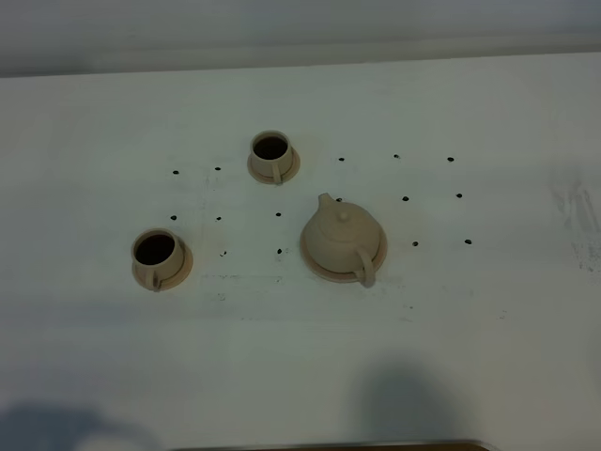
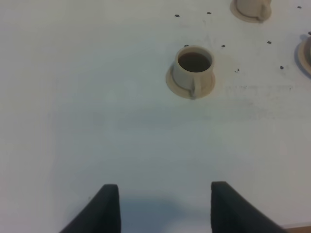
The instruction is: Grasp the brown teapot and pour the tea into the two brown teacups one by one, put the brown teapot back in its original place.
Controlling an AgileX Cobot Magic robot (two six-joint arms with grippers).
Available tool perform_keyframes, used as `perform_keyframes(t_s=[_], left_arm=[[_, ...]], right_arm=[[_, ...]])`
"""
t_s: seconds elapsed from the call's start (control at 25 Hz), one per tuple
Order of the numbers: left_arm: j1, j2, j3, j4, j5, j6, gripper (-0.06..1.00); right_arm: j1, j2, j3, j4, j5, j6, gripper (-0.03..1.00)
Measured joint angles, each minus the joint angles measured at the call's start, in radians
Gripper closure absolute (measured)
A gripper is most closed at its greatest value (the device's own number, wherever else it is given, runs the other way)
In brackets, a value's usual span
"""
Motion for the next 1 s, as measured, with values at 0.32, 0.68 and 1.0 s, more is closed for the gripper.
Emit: perform_keyframes(t_s=[0.32,0.68,1.0], left_arm=[[0.000,0.000,0.000,0.000,0.000,-0.001,0.46],[0.000,0.000,0.000,0.000,0.000,-0.001,0.46],[0.000,0.000,0.000,0.000,0.000,-0.001,0.46]], right_arm=[[0.000,-0.177,0.173,0.023,-0.019,-0.042,0.40],[0.000,-0.254,0.269,0.045,-0.034,-0.053,0.40],[0.000,-0.268,0.284,0.153,0.023,-0.016,0.40]])
